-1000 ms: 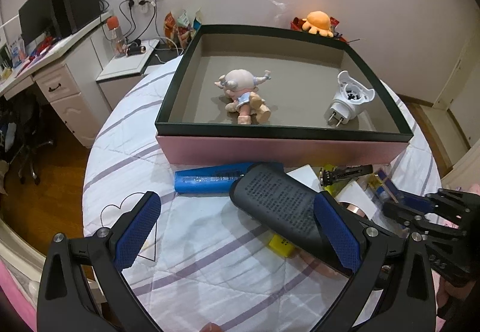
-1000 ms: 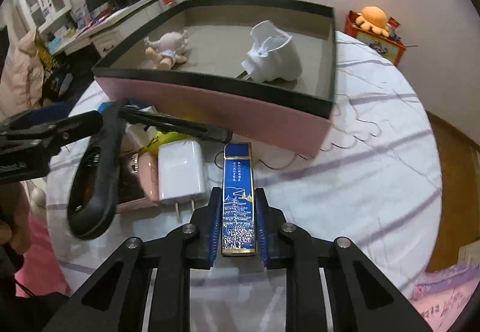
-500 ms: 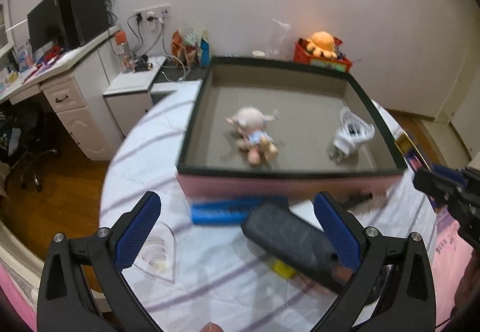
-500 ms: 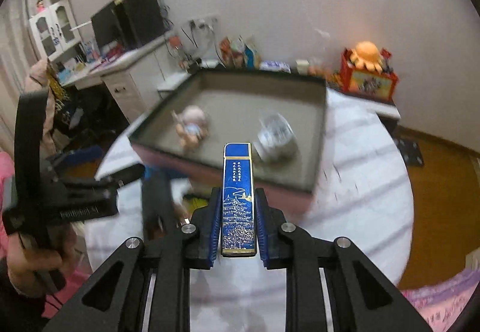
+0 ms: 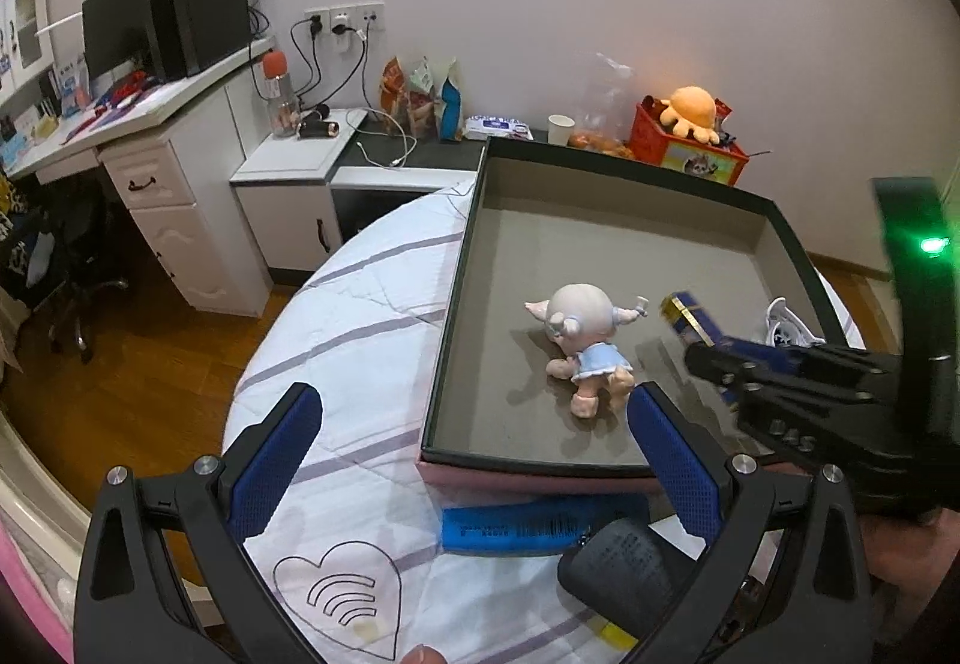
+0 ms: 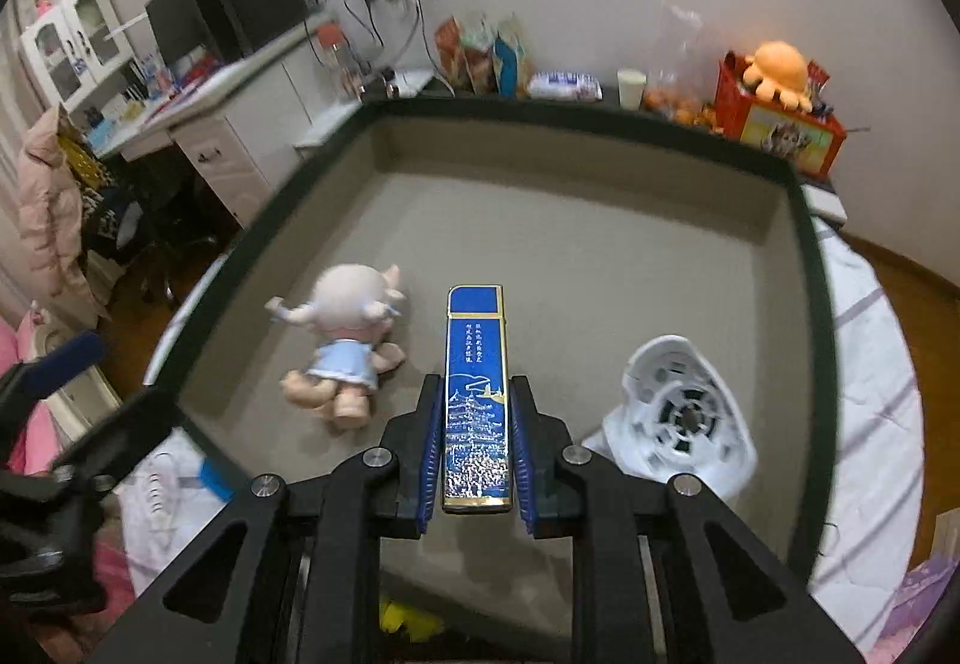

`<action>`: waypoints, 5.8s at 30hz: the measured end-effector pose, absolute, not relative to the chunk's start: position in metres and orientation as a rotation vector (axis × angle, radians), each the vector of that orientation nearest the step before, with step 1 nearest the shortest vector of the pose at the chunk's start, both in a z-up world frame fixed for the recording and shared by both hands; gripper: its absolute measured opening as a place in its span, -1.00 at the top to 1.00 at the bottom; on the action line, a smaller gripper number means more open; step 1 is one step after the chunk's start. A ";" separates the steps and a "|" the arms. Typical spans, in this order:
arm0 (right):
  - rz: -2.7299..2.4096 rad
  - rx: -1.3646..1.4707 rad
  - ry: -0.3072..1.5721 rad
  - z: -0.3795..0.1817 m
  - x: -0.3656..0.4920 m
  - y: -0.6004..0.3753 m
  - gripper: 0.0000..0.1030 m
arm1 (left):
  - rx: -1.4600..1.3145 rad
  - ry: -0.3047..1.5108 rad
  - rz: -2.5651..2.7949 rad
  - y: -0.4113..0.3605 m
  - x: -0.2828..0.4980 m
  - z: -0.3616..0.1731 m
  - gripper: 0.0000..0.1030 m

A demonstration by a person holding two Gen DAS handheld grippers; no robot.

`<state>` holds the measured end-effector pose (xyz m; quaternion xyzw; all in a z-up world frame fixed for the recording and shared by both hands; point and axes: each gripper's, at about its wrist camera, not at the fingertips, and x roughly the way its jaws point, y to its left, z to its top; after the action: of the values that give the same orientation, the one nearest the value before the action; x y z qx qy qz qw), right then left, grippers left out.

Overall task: Organize rigid objects
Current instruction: 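Carry the blue-and-gold box with the right gripper and release it in the pink box, then withdraw the right gripper while moving the left gripper toward the black remote, then close the left gripper on the black remote, then lift the black remote with the left gripper and release it inside the pink box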

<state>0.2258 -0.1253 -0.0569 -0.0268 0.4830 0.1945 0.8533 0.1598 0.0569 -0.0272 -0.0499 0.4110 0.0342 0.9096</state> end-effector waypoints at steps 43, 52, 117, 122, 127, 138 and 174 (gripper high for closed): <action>0.307 0.146 0.854 -0.013 0.042 -0.213 -0.55 | -0.149 0.931 -0.059 0.012 0.048 -0.042 -1.00; 0.270 0.197 0.849 -0.017 0.039 -0.244 -0.55 | -0.168 0.989 -0.103 -0.030 0.073 -0.055 -1.00; 0.286 0.171 0.904 -0.030 0.052 -0.224 -0.55 | -0.179 1.053 -0.122 0.024 0.082 -0.097 -0.35; 0.283 0.176 0.905 -0.031 0.054 -0.225 -0.55 | -0.194 1.066 -0.118 0.026 0.079 -0.102 -0.56; 0.290 0.172 0.906 -0.031 0.053 -0.223 -0.55 | -0.158 1.055 -0.083 0.027 0.072 -0.104 -0.28; 0.295 0.168 0.902 -0.028 0.052 -0.219 -0.55 | -0.155 1.013 -0.120 0.030 0.058 -0.092 0.14; 0.255 0.226 0.811 -0.005 0.215 -0.229 -0.55 | -0.009 0.958 -0.225 -0.038 0.292 -0.028 0.14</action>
<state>0.2148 -0.2289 -0.0046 0.1092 0.3926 0.1235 0.9048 0.2918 -0.0381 -0.0282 -0.0041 0.4598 -0.1080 0.8814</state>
